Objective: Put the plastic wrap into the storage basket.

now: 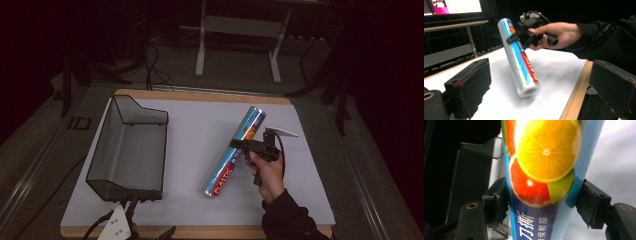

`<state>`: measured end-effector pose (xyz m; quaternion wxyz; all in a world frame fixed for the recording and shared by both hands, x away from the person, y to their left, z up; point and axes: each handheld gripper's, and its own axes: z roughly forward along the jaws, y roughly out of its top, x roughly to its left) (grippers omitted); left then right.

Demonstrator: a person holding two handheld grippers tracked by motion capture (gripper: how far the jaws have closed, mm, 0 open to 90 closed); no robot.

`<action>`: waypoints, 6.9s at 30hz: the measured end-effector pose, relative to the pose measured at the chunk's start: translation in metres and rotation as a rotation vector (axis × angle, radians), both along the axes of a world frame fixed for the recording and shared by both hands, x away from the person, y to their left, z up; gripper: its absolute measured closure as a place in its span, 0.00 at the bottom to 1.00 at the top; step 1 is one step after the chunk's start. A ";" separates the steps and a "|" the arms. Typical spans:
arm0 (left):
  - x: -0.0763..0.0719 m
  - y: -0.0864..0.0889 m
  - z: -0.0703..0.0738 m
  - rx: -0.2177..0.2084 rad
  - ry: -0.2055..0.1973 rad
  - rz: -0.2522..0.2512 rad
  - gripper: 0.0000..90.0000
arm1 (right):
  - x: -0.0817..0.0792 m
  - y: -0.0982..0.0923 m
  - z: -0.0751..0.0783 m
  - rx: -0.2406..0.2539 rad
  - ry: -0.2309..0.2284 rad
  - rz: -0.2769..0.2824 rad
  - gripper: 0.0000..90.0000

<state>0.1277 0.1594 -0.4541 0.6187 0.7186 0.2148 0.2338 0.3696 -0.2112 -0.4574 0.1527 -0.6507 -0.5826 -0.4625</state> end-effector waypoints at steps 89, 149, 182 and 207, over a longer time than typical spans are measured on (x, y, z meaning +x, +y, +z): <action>-0.012 0.010 0.001 0.022 -0.032 0.028 0.05 | 0.030 0.267 0.062 -0.366 -0.133 0.534 0.36; -0.011 0.011 -0.001 0.045 -0.026 0.010 0.05 | 0.053 0.295 0.025 -0.418 -0.235 0.373 0.24; -0.003 0.006 -0.004 0.057 0.000 0.021 0.05 | 0.003 0.169 0.045 -0.466 -0.486 0.482 0.15; -0.001 0.003 -0.006 0.064 0.003 0.030 0.05 | -0.053 0.078 0.022 -0.500 -0.539 0.487 0.15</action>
